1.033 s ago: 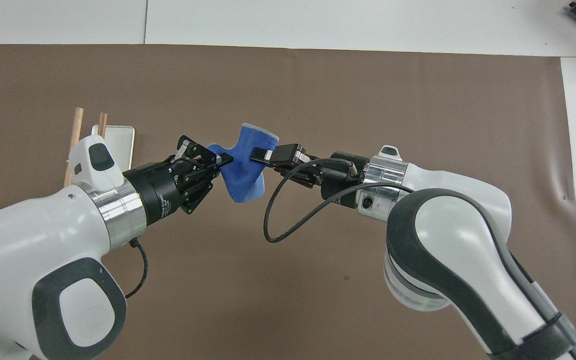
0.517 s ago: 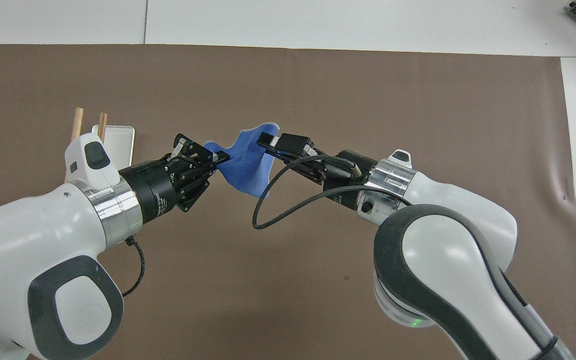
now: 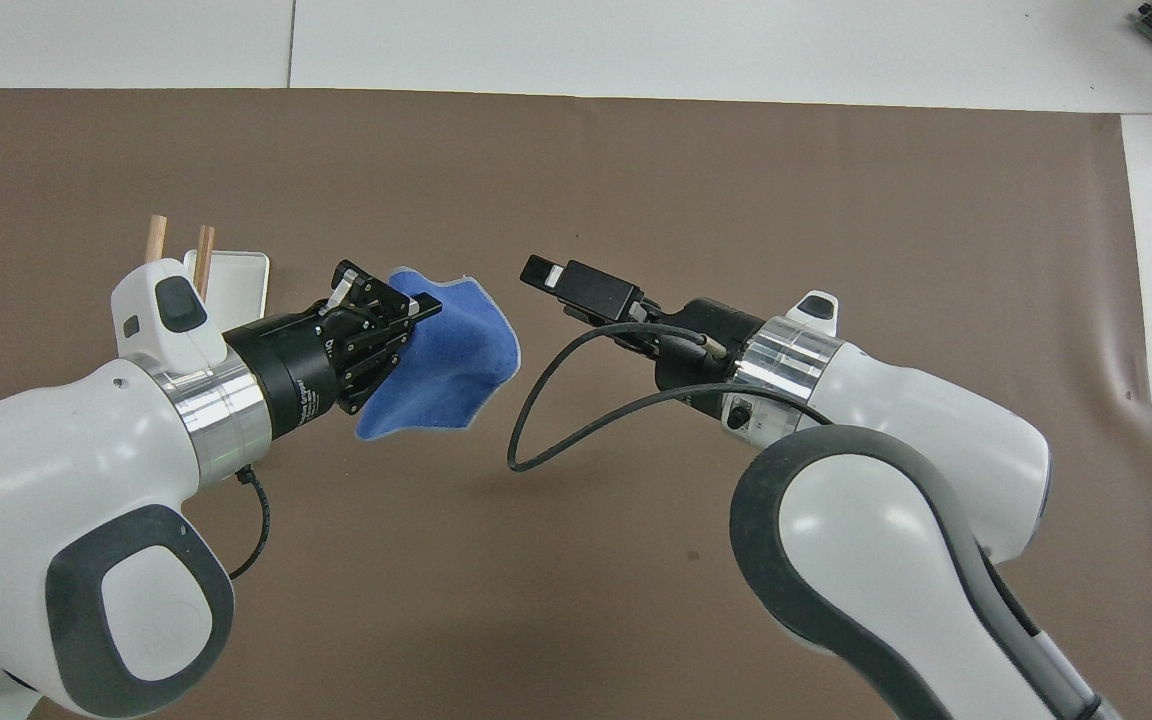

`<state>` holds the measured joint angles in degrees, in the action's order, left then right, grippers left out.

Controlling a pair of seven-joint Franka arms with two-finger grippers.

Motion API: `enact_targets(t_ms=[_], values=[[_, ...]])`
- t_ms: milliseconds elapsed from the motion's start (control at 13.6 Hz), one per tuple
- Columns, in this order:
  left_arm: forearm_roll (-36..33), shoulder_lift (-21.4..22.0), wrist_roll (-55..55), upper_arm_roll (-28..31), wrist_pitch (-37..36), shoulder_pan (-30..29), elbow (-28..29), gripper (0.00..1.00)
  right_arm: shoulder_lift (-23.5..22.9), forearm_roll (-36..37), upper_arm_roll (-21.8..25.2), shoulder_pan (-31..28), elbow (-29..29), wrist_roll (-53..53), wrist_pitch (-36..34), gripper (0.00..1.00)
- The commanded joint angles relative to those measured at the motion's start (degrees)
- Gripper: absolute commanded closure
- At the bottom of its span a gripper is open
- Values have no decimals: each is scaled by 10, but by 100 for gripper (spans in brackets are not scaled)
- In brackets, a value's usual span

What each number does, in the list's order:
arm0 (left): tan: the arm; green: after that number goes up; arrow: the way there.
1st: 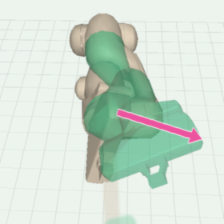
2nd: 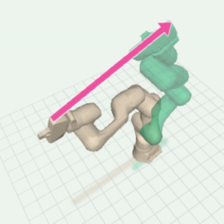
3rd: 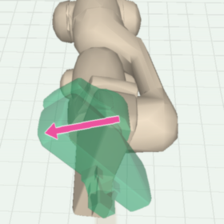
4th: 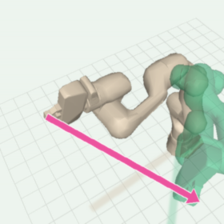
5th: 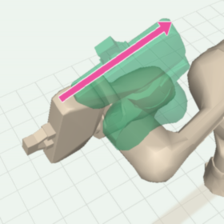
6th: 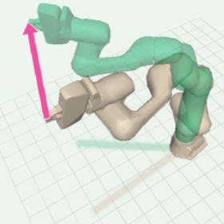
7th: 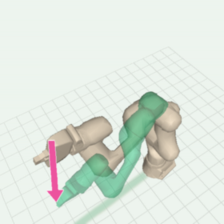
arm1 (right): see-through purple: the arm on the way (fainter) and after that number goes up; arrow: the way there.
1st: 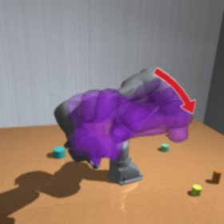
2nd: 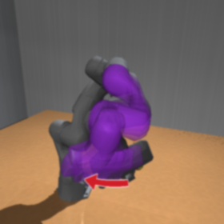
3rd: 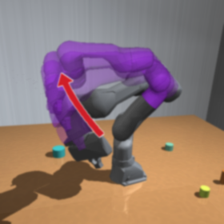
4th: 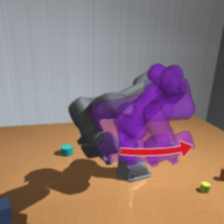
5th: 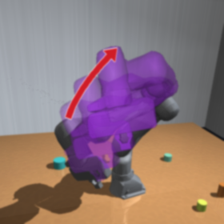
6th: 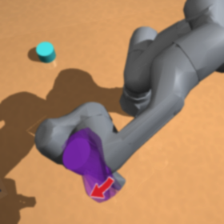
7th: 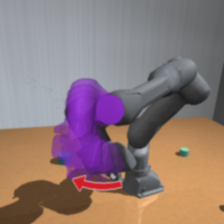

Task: Right arm passes towel to left arm to hang
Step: 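Open the right gripper and withdraw it while the left gripper pulls the towel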

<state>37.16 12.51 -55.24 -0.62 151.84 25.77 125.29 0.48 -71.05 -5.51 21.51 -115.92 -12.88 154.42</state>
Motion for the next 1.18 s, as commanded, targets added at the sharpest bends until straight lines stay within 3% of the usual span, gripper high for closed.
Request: enact_targets(t_ms=[0, 148, 517, 664, 886, 1107], values=[[-29, 1, 6, -3, 15, -26, 12, 100, 3, 84, -6, -39, -17, 3, -1, 0], [-31, 1, 5, -3, 18, -43, 17, 100, 2, 151, -6, -74, -20, 3, -17, 0], [-31, 6, 2, -3, 94, -73, 58, 100, 2, 429, -5, -160, -17, 5, -125, 0], [-31, 2, 2, -3, 110, -81, 58, 100, 3, 495, -4, -182, -14, 5, -155, 0], [-31, 1, 1, -4, 125, -104, 68, 100, 2, 537, -2, -215, 2, 8, -207, 0], [-31, 2, 0, -4, 159, -119, 89, 100, 0, 632, -3, -227, 43, 99, -276, 0]])
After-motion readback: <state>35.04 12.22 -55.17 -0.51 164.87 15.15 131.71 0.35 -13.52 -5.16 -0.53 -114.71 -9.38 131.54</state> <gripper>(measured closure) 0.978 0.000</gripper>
